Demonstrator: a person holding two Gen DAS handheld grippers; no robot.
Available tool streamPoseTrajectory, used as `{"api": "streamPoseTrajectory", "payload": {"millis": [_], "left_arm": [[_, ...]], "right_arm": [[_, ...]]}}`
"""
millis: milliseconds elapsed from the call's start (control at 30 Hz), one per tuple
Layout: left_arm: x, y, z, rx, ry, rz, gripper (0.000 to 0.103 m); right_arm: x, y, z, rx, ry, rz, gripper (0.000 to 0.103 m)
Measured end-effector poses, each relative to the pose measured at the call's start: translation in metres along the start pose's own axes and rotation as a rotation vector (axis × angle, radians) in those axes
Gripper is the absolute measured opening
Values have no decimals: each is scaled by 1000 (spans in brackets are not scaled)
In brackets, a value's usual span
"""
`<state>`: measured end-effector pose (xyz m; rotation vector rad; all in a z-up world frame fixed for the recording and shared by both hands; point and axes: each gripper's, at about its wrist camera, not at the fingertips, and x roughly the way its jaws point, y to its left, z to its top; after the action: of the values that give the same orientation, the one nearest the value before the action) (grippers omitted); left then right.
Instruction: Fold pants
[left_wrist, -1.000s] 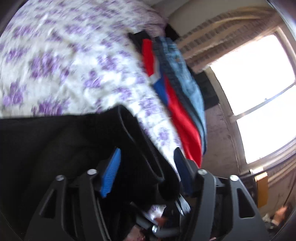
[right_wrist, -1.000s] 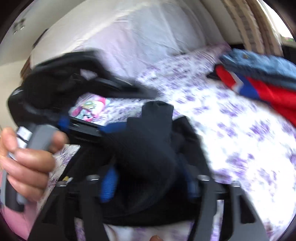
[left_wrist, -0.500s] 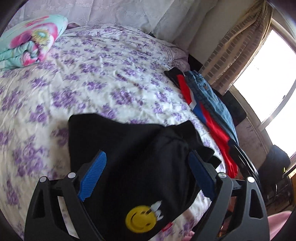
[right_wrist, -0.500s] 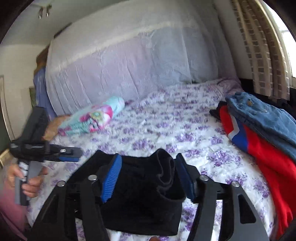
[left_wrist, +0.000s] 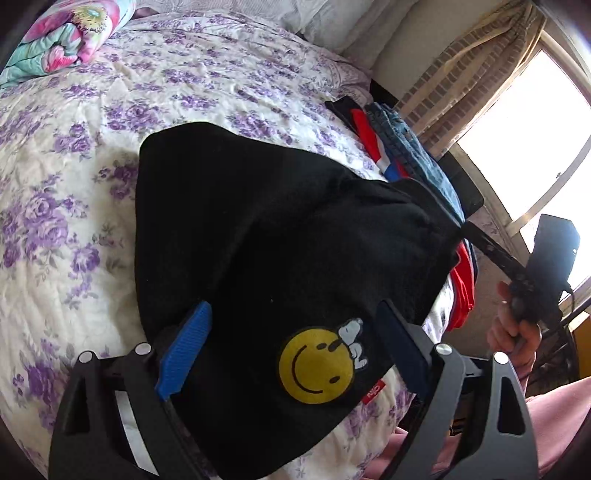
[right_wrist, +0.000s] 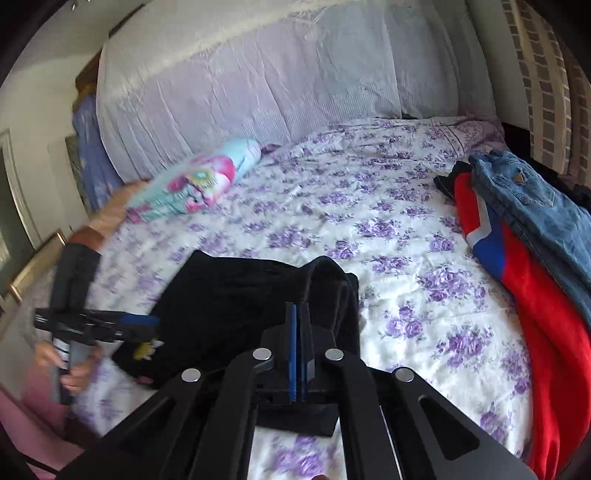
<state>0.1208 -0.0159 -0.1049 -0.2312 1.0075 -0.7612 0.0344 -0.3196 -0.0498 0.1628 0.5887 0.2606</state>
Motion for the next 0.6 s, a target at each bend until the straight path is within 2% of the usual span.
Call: {"api": "streamPoseTrajectory", "payload": {"millis": [100,200,233,300,367,400,433,467,533,600], "left_arm": [[1,2,-1,5,2,-25,88],[1,3,-2,20,7,-31,88],[0,3,-2,22,9,-34,88],[-6,1,-1,32,8,-47,88],[-16,-2,1,41,-20,-77,88],[-21,-4,2,45,-39,-94,88],[-25,-7,2,51,-59,-114,88],[-28,-12,3,63,-79,-139,88],[-25,-21,2,80,-81,-175,89],[-9,-31,-6,95,-19,-201,89]], "right_arm": [[-3,-11,-20,77,49,-16,1],[13,-29,-44,136,128,-148,0],[13,-36,-47,159,134,-158,3],[4,-41,-40,198,112,-135,4],[-13,-26,-18,140,9,-104,10],[-17,-17,-10,110,-28,-87,25],[-20,-3,0,74,-75,-38,44],[-18,7,7,50,-95,13,49],[0,29,19,2,-75,112,49],[27,39,23,-22,-21,162,48]]}}
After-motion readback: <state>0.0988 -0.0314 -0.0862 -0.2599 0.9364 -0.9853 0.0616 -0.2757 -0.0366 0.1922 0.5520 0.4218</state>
